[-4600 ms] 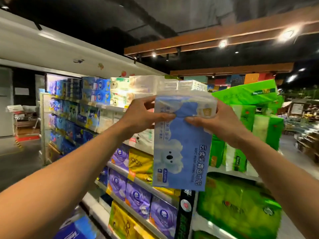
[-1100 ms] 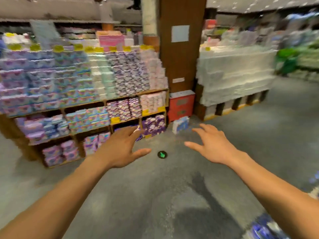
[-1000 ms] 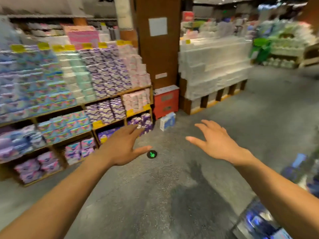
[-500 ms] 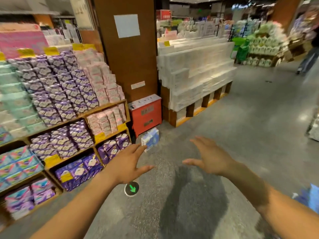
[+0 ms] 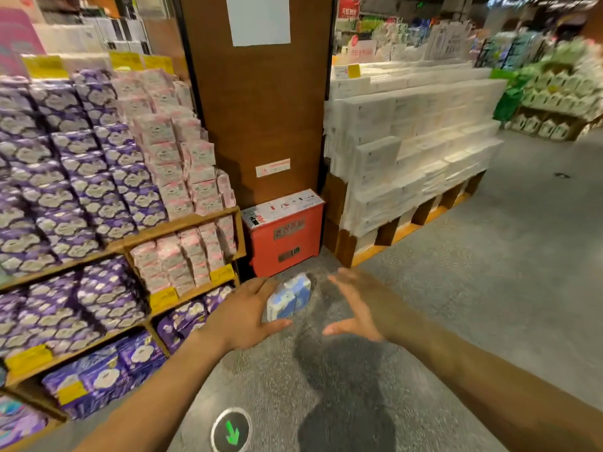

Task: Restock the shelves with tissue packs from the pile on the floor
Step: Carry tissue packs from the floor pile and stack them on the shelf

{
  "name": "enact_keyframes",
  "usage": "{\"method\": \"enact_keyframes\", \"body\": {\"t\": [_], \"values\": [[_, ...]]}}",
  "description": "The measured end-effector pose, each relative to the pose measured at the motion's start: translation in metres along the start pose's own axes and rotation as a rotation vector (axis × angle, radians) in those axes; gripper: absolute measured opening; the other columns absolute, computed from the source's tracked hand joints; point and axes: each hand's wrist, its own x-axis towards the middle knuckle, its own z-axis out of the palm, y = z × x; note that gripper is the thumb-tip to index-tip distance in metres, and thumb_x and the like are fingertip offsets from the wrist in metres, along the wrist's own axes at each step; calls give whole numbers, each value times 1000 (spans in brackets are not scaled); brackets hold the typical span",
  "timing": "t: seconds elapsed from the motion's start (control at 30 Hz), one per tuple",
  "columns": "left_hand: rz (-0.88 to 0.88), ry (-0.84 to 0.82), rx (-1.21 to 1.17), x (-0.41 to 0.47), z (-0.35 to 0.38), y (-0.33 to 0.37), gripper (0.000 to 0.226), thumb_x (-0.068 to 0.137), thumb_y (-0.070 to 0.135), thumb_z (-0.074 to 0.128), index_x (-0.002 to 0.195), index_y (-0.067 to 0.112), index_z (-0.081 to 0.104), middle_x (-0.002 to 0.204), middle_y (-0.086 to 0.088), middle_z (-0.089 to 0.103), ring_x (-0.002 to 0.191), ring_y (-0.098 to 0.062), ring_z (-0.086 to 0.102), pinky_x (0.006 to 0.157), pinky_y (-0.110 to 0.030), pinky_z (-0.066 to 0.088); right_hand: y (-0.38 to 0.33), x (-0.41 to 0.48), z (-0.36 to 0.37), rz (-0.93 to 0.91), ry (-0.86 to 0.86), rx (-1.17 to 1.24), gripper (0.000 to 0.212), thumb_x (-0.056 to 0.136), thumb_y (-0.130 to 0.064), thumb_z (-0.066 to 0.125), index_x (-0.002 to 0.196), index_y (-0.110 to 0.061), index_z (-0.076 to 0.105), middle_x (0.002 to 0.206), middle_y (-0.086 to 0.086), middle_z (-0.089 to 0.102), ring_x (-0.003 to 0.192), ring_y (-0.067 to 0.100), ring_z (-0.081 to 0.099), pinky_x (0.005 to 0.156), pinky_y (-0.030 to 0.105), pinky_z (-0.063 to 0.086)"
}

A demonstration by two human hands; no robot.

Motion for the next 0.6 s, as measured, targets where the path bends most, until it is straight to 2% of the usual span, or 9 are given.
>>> {"method": "enact_keyframes", "body": {"t": [0.13, 0.23, 0.37, 0.47, 0.6], "values": [[-14, -22, 29, 112, -20, -41, 110, 72, 90, 17, 159, 23, 16, 164, -4, 22, 149, -24, 24, 119, -39, 26, 43, 118, -41, -21, -31, -25, 109, 84, -69, 64, 163, -21, 6, 171, 4, 2, 157, 24, 1, 126, 45, 12], [-14, -33, 29, 181, -26, -68, 117, 67, 96, 6, 160, 25, 14, 164, -5, 22, 149, -27, 25, 119, -44, 29, 75, 199, -54, -54, -58, -58, 109, 83, -72, 61, 163, -20, 8, 171, 4, 5, 157, 25, 3, 126, 50, 18], [-88, -13, 0, 271, -21, -110, 117, 69, 97, 8, 159, 22, 18, 163, -7, 26, 147, -30, 29, 116, -47, 33, 114, 312, -59, -146, -74, -64, 106, 84, -72, 61, 162, -20, 12, 169, 4, 9, 156, 26, 7, 124, 51, 21], [-152, -18, -3, 328, 1, -141, 110, 76, 91, 17, 159, 19, 20, 162, -8, 27, 146, -31, 31, 115, -49, 34, 140, 400, -42, -235, -116, -78, 106, 82, -73, 61, 161, -19, 14, 167, 5, 13, 154, 28, 10, 123, 52, 22], [-258, -20, -29, 400, 63, -185, 125, 65, 99, 4, 159, 18, 18, 163, -8, 26, 148, -30, 28, 117, -48, 32, 179, 522, 24, -315, -159, -71, 108, 80, -73, 64, 161, -20, 15, 168, 7, 12, 156, 29, 8, 125, 51, 20]]}}
